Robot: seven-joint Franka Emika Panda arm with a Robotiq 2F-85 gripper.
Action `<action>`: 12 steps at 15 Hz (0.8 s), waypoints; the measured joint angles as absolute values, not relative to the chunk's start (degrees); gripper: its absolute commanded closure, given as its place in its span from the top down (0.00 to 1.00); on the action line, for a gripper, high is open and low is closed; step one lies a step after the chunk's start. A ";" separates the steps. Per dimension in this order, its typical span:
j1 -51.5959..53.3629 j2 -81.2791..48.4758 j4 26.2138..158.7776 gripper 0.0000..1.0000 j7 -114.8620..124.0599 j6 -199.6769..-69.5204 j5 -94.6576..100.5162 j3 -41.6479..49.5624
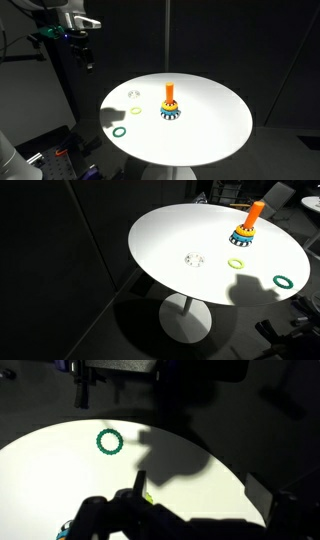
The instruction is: Put the black and white ring on the table
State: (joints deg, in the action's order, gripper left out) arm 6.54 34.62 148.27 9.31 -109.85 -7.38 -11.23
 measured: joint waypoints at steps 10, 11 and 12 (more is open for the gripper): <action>1.68 34.59 147.11 1.00 11.29 -114.16 0.79 -9.98; 1.57 34.59 147.20 1.00 11.47 -115.35 0.79 -9.82; 1.56 34.59 147.34 1.00 11.63 -116.55 0.73 -9.58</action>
